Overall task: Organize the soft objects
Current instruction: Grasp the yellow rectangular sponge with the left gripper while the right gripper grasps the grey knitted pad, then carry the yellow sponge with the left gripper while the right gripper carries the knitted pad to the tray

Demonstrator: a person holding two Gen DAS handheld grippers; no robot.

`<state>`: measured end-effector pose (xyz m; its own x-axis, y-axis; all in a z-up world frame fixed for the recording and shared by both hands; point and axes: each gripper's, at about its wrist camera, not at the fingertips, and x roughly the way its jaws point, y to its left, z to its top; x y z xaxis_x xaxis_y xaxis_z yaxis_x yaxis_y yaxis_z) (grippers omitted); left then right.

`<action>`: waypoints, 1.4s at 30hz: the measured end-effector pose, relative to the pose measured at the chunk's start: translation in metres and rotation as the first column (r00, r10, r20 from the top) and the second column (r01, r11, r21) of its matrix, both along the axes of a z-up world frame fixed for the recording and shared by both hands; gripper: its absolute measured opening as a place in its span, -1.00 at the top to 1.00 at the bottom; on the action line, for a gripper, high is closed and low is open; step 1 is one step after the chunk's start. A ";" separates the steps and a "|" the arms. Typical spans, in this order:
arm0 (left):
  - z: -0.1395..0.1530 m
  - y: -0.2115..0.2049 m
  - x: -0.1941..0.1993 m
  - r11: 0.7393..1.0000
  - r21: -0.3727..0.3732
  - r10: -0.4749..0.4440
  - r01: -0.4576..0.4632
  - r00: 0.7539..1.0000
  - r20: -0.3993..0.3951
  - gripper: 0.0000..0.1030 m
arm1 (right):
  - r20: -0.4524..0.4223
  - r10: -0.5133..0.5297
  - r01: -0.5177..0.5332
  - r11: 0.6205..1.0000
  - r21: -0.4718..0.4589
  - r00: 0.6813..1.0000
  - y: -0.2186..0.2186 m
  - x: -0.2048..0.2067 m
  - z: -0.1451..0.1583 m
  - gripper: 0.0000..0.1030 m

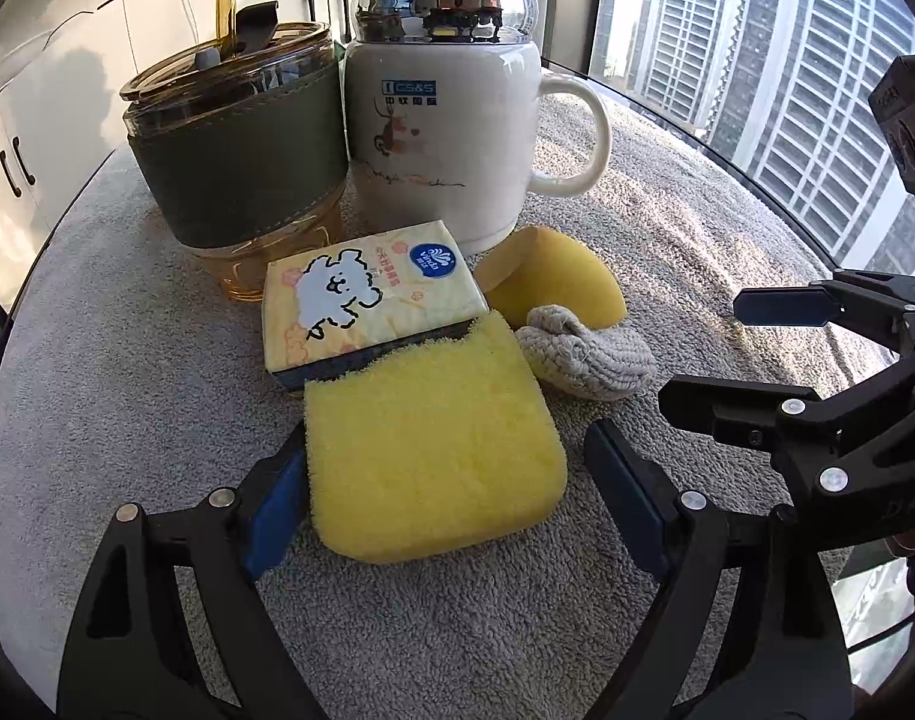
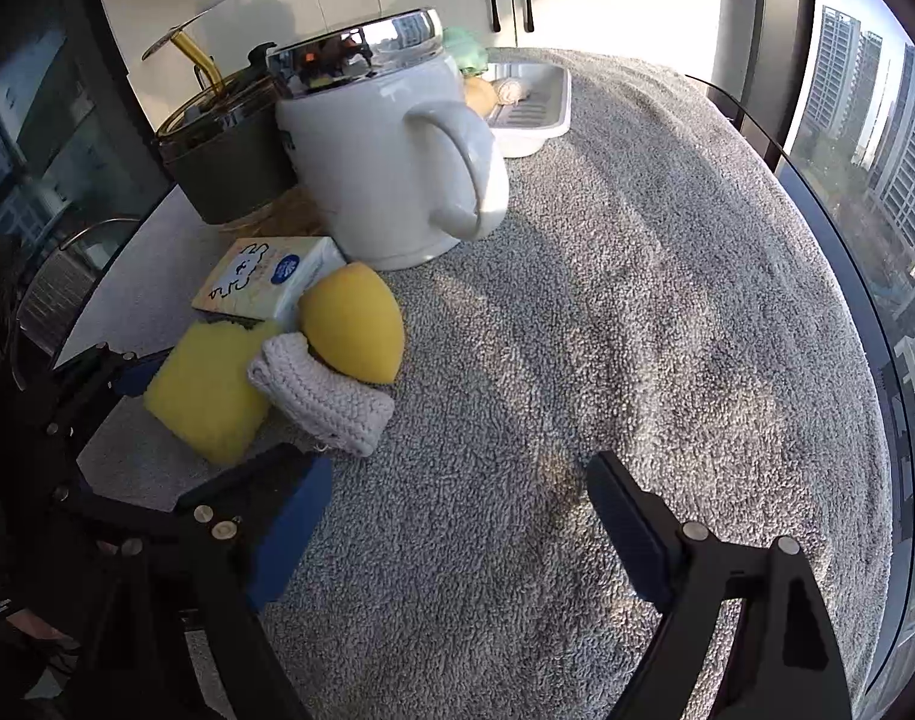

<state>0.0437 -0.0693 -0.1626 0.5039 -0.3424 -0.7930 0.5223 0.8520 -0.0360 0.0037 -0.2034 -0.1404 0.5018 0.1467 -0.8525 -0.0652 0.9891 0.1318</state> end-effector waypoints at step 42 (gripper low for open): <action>0.028 0.088 -0.012 0.982 -0.097 0.166 -0.163 0.986 0.023 -0.19 | 0.079 0.207 -0.209 0.978 0.024 0.975 0.071 0.008 0.003 0.46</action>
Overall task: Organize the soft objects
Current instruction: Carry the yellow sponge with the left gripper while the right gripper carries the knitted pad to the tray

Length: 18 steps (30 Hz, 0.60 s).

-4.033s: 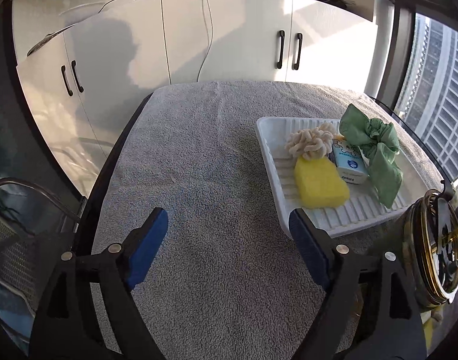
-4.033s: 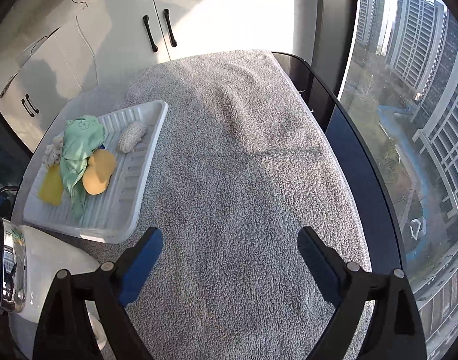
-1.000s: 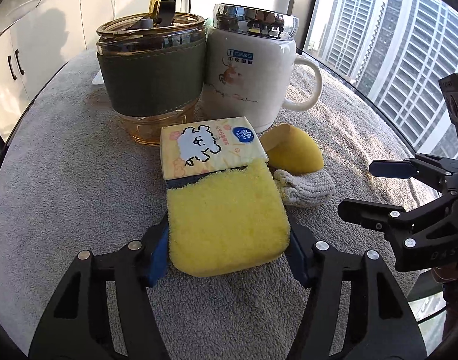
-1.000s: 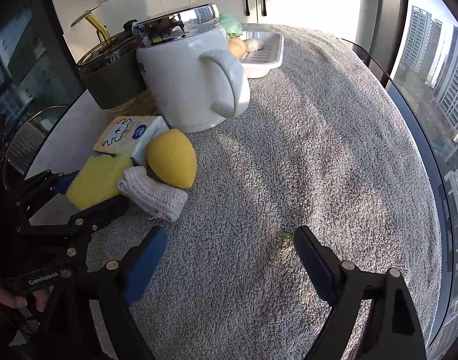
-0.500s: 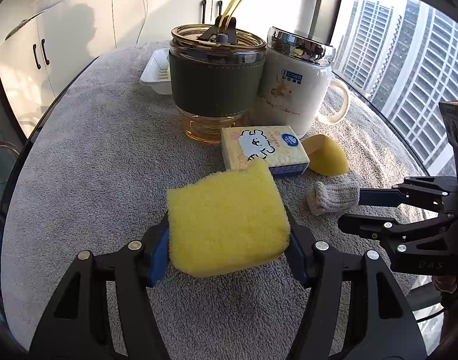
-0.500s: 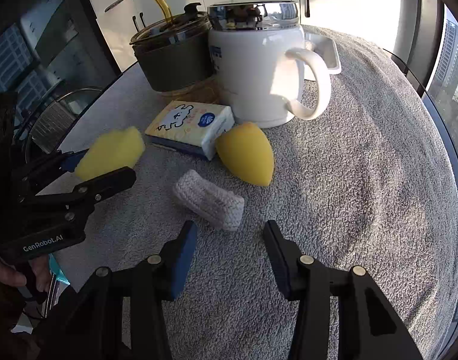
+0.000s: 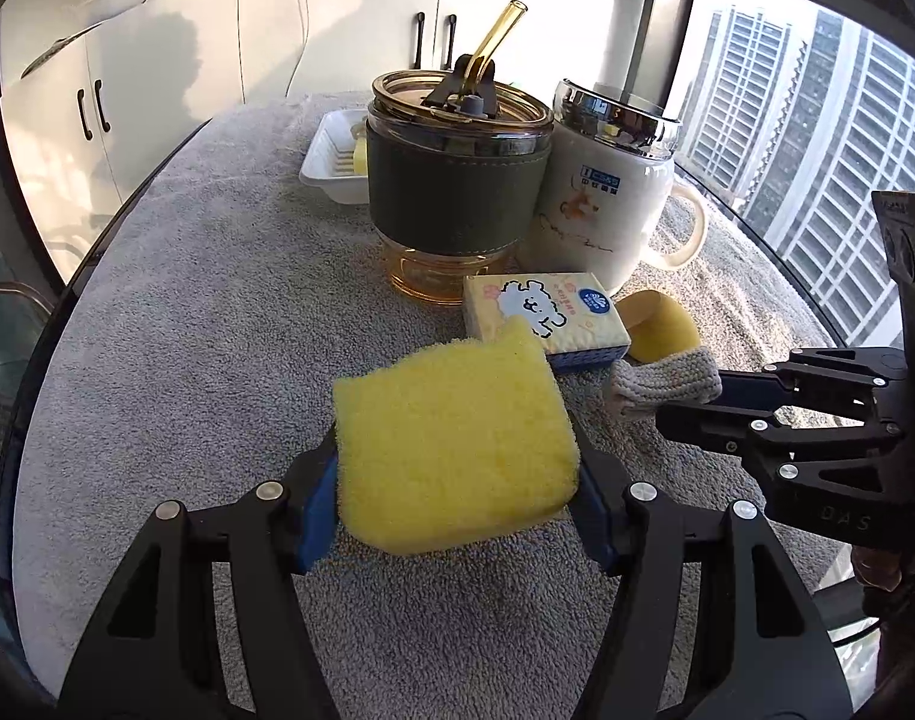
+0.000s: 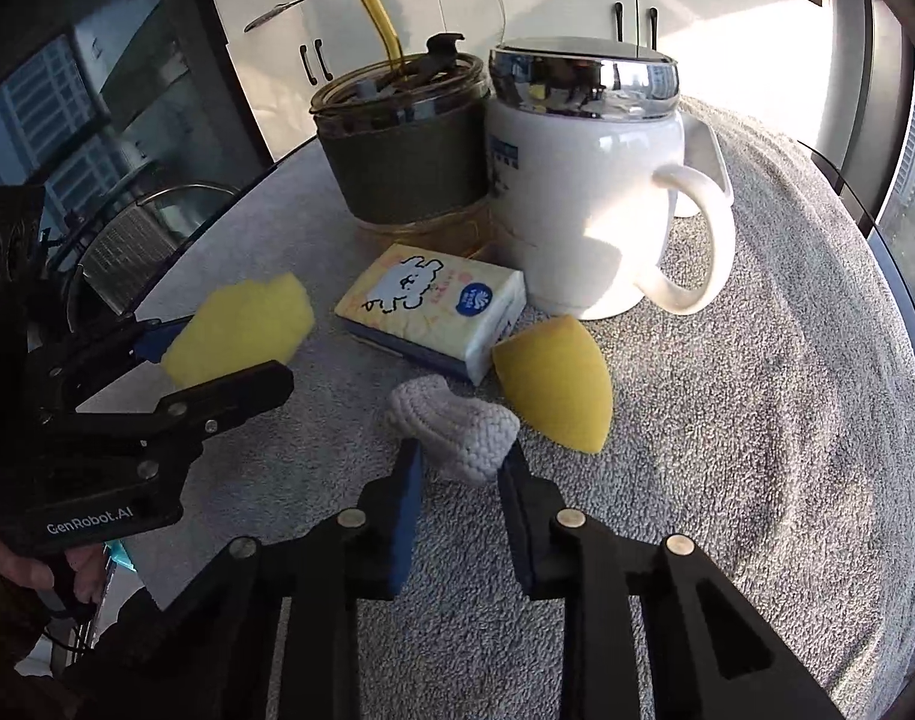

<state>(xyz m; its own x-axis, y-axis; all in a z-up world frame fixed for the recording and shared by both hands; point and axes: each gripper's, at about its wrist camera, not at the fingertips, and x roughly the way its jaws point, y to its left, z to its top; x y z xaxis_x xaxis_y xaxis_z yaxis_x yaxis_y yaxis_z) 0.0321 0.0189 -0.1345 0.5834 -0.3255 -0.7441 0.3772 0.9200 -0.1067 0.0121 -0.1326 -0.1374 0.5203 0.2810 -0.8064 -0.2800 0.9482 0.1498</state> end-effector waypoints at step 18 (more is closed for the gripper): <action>0.006 0.035 0.012 0.995 0.040 0.087 -0.089 0.996 0.032 -0.19 | 0.048 -0.216 0.218 0.974 -0.063 0.975 -0.084 -0.027 0.020 0.48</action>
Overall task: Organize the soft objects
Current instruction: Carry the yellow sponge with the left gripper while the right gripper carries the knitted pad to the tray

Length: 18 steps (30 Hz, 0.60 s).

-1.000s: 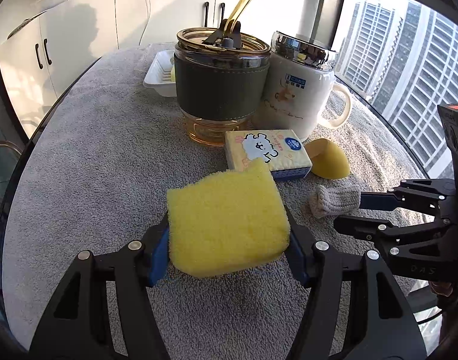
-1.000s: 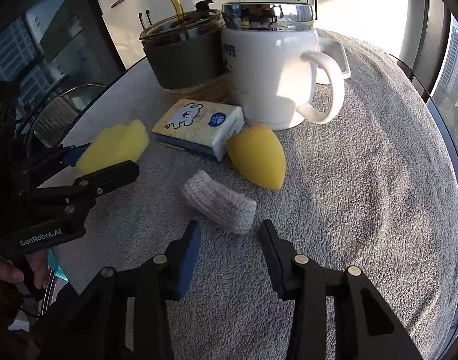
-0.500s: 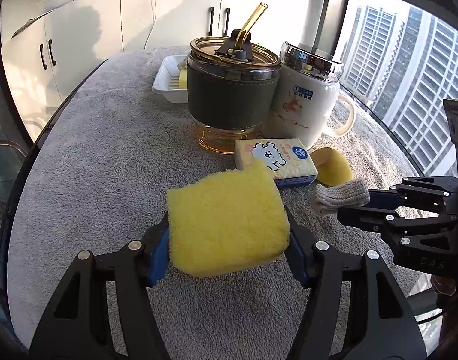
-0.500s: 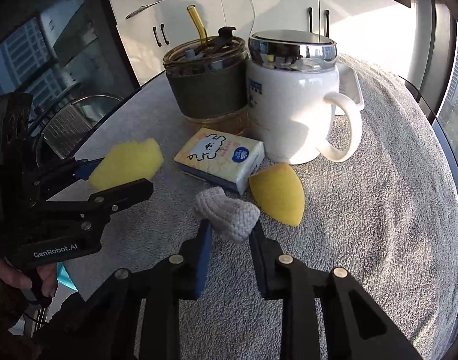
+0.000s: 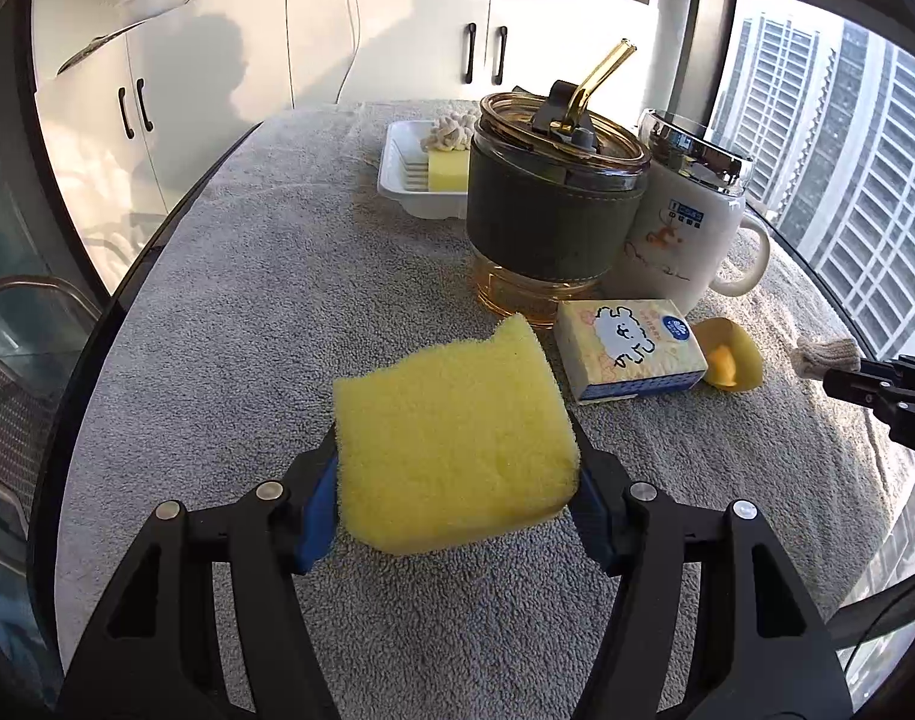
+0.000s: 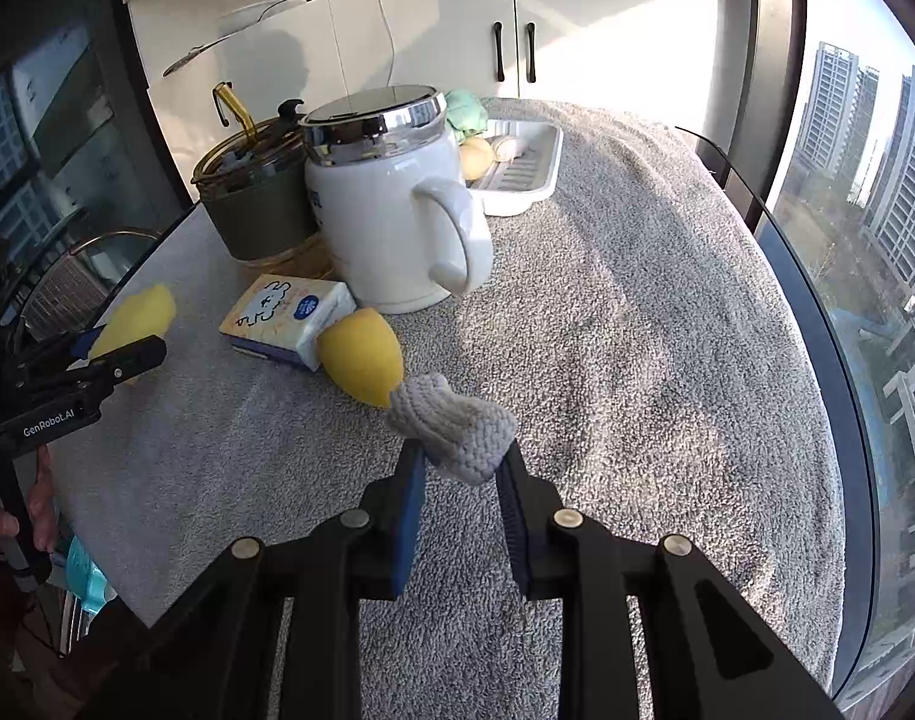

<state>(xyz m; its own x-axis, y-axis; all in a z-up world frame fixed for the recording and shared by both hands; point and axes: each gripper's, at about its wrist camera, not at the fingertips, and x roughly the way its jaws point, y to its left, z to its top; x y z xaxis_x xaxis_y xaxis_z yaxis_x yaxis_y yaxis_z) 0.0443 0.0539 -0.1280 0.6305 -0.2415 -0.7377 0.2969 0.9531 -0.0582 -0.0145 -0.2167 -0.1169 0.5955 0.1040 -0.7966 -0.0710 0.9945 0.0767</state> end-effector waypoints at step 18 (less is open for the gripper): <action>0.010 0.057 0.089 0.981 0.114 0.154 -0.160 0.986 0.056 -0.19 | 0.019 -0.220 0.221 0.974 -0.057 0.975 -0.098 0.058 0.005 0.48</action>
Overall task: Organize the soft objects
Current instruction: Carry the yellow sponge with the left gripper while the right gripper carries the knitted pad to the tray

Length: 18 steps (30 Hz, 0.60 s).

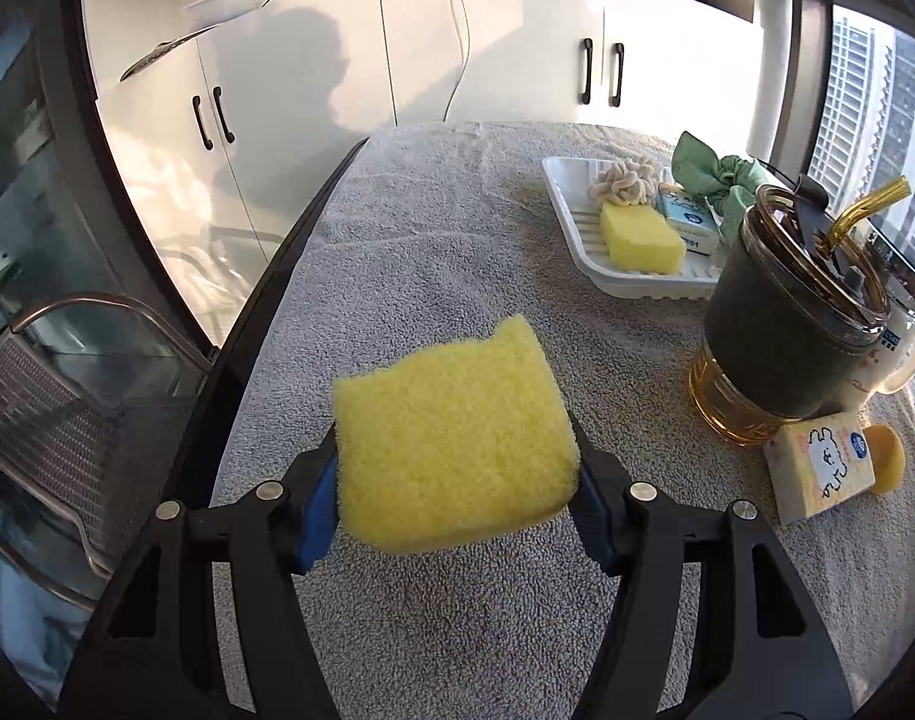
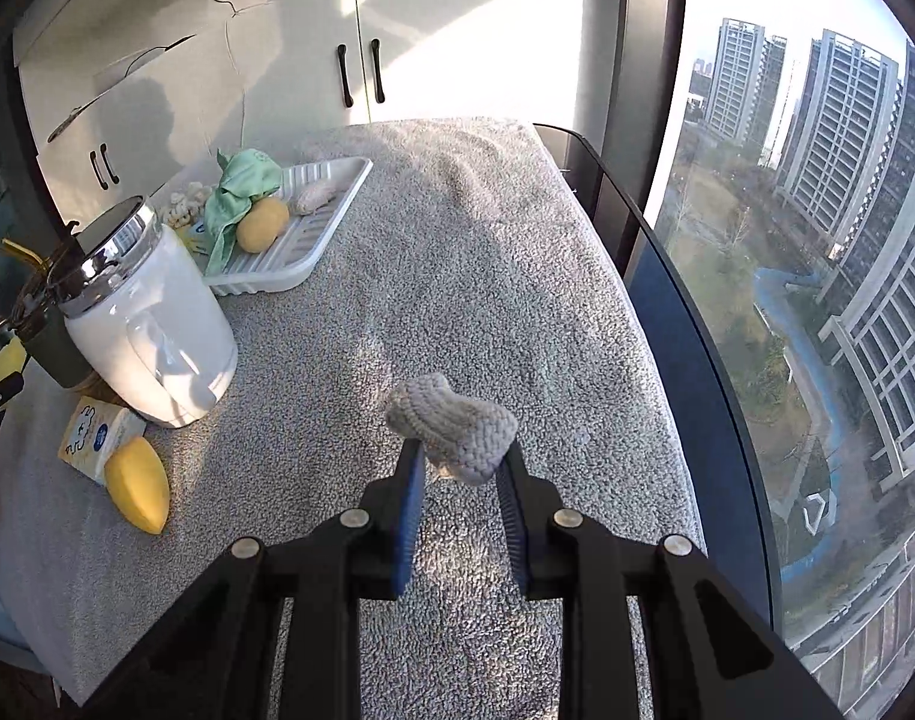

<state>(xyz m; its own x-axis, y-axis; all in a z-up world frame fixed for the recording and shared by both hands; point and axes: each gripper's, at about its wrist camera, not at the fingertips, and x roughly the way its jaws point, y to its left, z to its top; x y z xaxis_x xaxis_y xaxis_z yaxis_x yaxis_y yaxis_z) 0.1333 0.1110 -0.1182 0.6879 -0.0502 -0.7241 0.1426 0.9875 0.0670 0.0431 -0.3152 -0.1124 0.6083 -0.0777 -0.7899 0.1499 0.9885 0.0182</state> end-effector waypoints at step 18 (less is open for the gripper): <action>0.002 -0.059 0.135 0.979 -0.049 -0.201 0.199 0.979 -0.032 -0.19 | 0.044 0.080 -0.084 0.991 0.101 0.996 -0.003 0.140 0.015 0.48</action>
<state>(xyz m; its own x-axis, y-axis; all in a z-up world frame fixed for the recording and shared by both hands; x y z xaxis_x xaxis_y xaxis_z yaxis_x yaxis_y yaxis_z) 0.2679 0.0523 -0.1158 0.6337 -0.2177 -0.7423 0.3393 0.9406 0.0139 0.1829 -0.3179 -0.0977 0.6404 0.0537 -0.7662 0.0655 0.9901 0.1242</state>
